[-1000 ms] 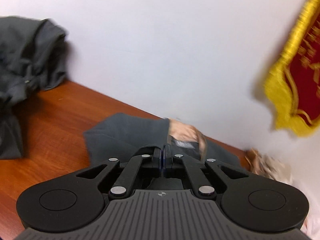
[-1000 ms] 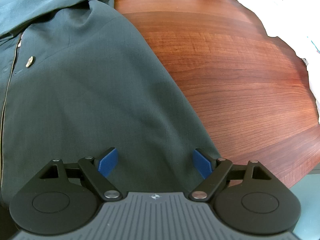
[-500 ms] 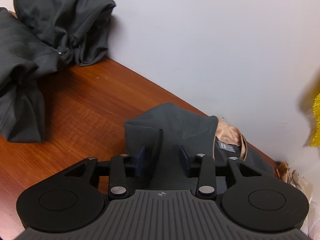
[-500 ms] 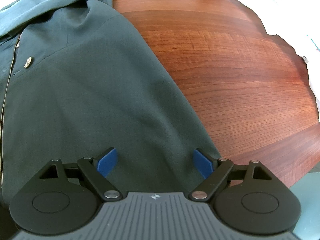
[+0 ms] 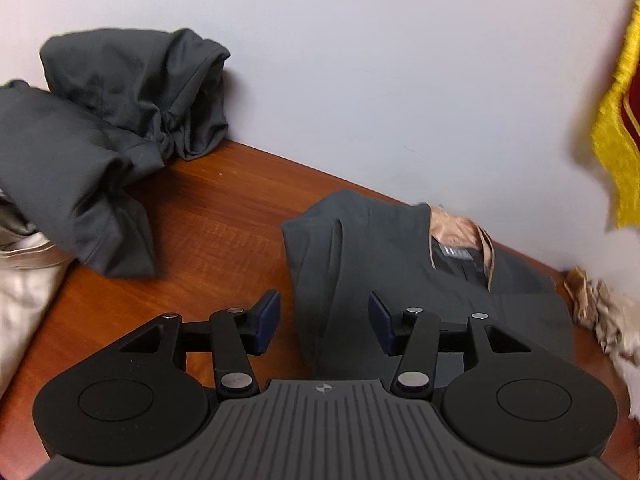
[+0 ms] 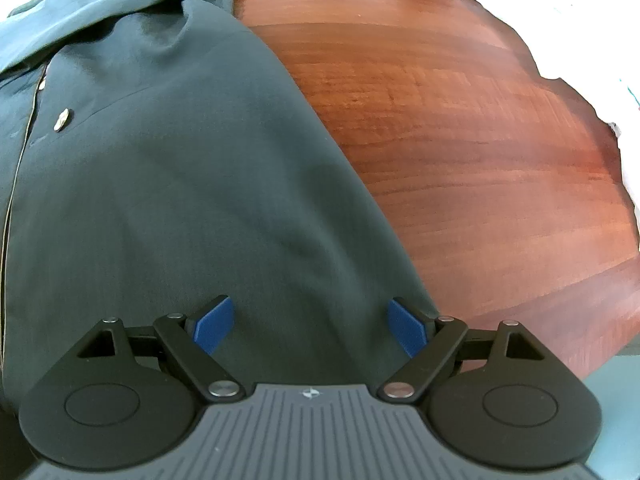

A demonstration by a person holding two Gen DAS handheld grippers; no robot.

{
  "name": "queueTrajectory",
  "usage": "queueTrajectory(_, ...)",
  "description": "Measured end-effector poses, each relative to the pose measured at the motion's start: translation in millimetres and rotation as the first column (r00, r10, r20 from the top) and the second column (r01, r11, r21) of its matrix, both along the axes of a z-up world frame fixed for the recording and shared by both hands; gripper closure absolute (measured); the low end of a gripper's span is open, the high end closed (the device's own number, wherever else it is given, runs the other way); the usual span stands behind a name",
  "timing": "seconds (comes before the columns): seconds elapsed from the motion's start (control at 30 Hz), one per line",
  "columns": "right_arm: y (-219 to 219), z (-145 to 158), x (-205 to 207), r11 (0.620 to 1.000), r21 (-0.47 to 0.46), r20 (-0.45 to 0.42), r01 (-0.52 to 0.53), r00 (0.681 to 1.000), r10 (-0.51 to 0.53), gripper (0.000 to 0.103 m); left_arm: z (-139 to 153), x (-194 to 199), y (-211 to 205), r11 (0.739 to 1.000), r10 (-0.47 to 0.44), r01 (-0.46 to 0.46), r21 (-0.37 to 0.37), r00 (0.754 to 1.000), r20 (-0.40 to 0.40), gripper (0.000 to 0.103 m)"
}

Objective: Fold clothes
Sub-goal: 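Withdraw the open left tool from the folded jacket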

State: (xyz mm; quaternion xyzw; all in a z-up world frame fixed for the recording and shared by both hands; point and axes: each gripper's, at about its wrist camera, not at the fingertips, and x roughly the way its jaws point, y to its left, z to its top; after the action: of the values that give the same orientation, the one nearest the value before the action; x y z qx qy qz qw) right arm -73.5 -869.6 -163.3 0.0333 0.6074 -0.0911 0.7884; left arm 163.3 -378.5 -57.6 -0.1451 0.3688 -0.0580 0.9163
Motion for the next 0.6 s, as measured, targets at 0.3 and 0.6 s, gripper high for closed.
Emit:
queueTrajectory(0.3,2.3,8.5,-2.1,0.996,0.013,0.040,-0.092,0.995,0.091,0.016,3.2,-69.4,-20.9,1.000,-0.005,0.006,0.028,1.000,-0.019,0.051)
queueTrajectory(0.6,-13.0,33.9,-12.8,0.985,0.052,0.123,-0.166,0.980,0.158,0.016,-9.8,-136.7,-39.5,0.996,0.065,-0.061,0.064,0.996,-0.063,0.051)
